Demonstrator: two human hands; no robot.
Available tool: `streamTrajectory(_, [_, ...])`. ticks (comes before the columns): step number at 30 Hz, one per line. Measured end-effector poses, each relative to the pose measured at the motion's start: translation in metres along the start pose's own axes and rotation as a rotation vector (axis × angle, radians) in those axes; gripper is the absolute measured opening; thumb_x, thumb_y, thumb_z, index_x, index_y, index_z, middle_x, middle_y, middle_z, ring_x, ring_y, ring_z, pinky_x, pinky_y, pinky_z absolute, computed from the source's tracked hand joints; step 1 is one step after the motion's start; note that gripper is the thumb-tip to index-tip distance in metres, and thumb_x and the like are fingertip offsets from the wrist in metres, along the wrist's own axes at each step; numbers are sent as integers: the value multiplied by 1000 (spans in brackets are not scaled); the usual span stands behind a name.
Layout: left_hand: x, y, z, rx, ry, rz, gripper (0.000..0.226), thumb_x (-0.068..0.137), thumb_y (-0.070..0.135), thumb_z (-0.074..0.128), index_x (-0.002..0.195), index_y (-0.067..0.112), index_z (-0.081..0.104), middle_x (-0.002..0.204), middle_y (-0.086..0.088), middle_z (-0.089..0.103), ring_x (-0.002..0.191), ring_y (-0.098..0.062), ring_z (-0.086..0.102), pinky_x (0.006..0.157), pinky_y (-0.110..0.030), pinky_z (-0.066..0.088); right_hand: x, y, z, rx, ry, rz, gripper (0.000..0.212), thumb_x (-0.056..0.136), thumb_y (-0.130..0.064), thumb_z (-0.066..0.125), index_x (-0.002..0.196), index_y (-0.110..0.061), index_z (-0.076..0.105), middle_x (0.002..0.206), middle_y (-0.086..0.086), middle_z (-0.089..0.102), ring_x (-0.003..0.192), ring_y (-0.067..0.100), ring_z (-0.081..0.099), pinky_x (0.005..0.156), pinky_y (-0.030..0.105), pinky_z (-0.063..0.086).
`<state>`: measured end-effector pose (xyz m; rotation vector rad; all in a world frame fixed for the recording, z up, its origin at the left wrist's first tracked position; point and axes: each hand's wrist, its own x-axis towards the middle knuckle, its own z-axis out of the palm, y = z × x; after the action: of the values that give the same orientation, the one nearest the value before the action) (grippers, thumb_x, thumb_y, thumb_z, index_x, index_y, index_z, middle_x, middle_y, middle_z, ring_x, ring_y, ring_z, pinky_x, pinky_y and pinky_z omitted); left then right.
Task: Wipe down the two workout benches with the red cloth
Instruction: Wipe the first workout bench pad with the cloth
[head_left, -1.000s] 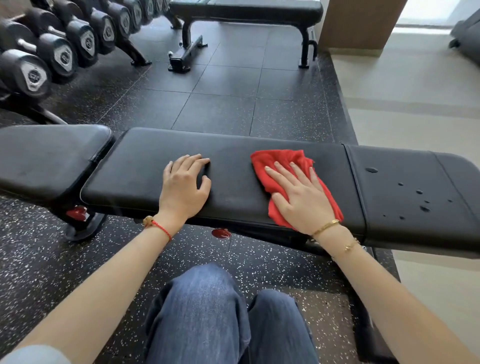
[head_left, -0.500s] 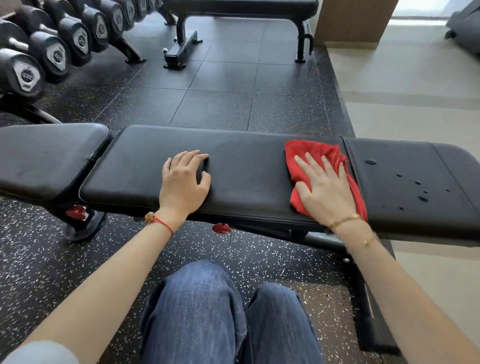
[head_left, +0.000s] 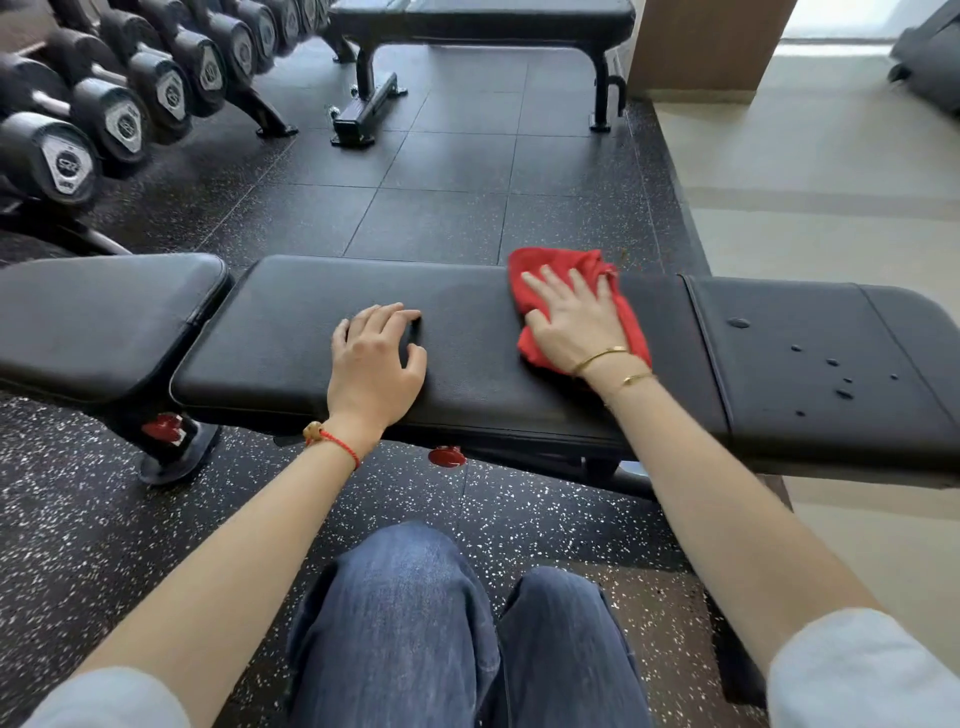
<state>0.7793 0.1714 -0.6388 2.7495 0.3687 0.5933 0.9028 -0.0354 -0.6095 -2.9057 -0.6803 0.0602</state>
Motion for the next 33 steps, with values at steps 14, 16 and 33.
streamTrajectory(14, [7,20,-5,-16,-12,-41,31,93,21,52,121,13,63,133,-7,59,134,-26,44,117,-51,24,-111,75,-3,-66,122,80,56,95,-39,29,151,-35,25,159,-10,23,149,21,14,121,46,-2])
streamTrajectory(16, [8,40,-2,-27,-8,3,33,93,22,52,123,12,61,133,-7,58,133,-26,44,116,-51,25,-105,93,-6,-89,132,184,56,96,-37,31,151,-34,27,159,-9,23,149,23,13,121,48,-2])
streamTrajectory(33, [-4,153,59,-59,-173,239,41,96,31,46,135,22,50,144,-2,45,139,-24,32,119,-57,16,-145,146,-20,-10,107,125,59,91,-41,30,150,-35,28,159,-9,24,148,21,19,121,42,1])
